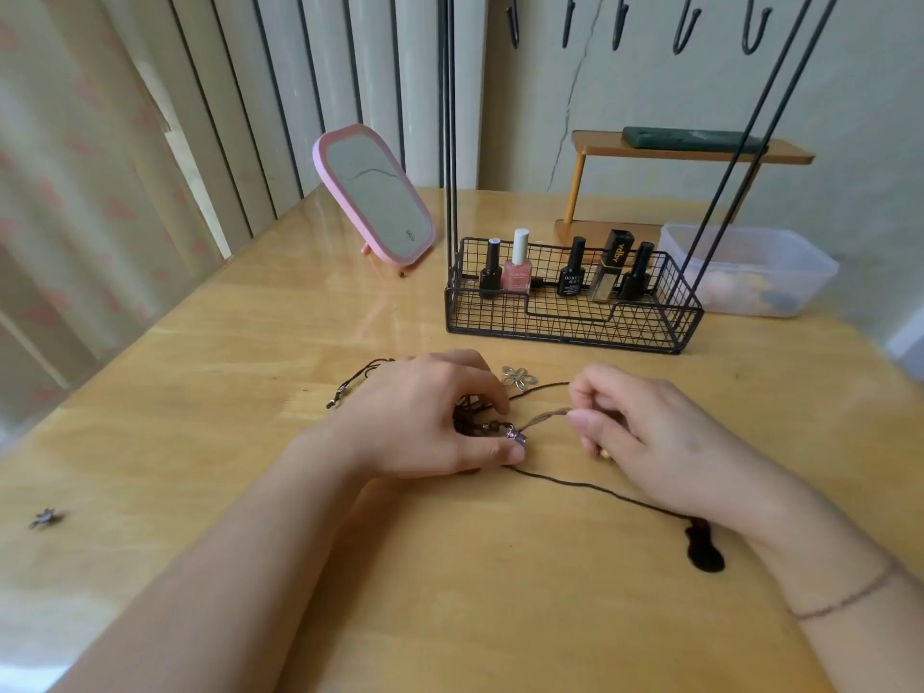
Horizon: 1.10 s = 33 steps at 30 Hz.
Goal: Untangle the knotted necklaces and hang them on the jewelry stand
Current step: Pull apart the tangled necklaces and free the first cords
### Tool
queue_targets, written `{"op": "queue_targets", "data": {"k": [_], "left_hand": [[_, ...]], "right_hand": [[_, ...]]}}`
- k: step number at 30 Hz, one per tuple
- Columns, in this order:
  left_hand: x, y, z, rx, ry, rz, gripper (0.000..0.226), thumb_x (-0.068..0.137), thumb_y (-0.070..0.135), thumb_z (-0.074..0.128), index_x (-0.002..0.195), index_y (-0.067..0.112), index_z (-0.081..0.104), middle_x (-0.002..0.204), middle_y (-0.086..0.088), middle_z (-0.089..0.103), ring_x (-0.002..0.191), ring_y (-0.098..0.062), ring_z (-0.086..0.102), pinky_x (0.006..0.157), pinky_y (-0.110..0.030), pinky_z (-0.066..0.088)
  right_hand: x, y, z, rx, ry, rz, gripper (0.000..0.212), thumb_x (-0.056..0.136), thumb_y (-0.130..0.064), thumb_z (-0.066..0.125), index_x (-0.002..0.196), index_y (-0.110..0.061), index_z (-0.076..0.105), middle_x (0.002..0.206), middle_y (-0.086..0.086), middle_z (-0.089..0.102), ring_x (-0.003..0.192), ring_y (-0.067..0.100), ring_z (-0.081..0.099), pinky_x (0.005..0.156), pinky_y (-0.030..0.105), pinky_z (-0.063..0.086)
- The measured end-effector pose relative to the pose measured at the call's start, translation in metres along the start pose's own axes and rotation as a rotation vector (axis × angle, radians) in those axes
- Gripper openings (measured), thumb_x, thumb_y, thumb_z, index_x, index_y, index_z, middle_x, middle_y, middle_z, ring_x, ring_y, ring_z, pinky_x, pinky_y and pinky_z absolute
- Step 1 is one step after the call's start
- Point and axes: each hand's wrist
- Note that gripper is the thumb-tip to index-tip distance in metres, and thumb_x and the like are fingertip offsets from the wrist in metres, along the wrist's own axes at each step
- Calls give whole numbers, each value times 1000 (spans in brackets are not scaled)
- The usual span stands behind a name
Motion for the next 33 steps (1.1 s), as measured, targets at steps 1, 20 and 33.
{"op": "queue_targets", "data": {"k": [1, 20, 33], "left_hand": [[0, 0, 0, 9, -13, 7, 58, 69, 83, 52, 105, 41, 67, 109, 26, 53, 89, -1, 56, 73, -29, 49], [5, -1, 2, -281, 227, 0, 11, 86, 33, 51, 83, 30, 61, 97, 11, 58, 87, -13, 59, 79, -42, 51], [-4, -9, -16, -369, 9, -32, 40, 82, 4, 69, 112, 30, 67, 102, 19, 65, 93, -1, 61, 84, -13, 45]], "right_hand": [[1, -1, 2, 89, 52, -4, 17, 99, -28, 51, 82, -26, 45, 71, -7, 64, 65, 7, 53, 63, 23, 44], [-7, 0, -40, 1804, -216, -422, 49, 93, 17, 48, 138, 2, 41, 120, 24, 45, 85, 34, 57, 59, 36, 55], [-2, 34, -50, 954, 640, 369, 24, 85, -2, 65, 89, -24, 72, 84, -10, 66, 65, 9, 53, 66, 25, 39]]}}
Point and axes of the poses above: each hand's wrist, its own x-axis towards the middle knuckle, its own z-axis out of the palm, y = z × x
